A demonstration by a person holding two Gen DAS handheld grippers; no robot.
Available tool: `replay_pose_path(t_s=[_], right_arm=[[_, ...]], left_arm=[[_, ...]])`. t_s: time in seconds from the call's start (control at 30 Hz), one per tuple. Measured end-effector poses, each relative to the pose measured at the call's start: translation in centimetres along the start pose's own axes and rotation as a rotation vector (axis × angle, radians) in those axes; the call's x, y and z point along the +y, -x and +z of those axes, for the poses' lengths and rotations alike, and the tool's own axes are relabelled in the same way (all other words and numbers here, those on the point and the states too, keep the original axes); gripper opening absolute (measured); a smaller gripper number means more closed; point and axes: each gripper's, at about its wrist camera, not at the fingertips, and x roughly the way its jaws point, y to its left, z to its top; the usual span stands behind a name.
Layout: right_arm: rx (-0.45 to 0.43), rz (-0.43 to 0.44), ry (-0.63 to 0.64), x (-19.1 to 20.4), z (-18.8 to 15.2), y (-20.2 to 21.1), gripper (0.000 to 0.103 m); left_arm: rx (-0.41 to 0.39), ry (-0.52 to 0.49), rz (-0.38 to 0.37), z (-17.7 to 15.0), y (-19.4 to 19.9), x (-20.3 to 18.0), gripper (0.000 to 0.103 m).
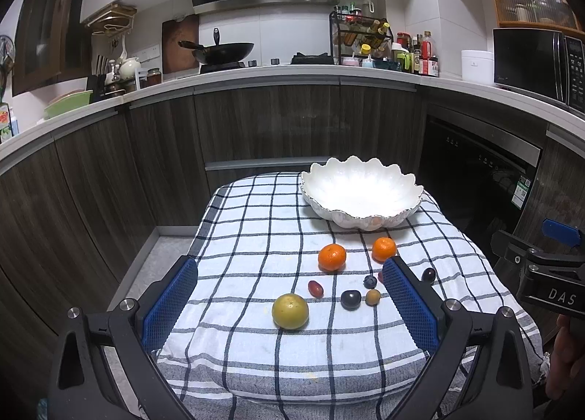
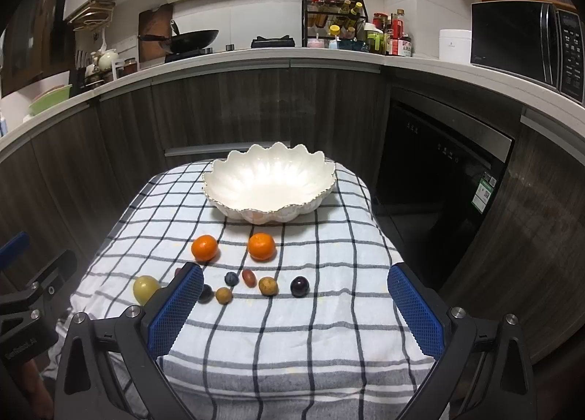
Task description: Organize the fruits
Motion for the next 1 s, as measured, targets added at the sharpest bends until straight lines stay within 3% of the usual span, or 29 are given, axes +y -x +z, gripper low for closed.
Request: replay_pose_path(t_s=[1.0], right_arm=[[-0.003,0.006,-0.001,-0.27,-0.12,-0.10,0.102]], left_arm=[[0.000,-0.001,0.002,0.01,0.00,-0.05,0.103]])
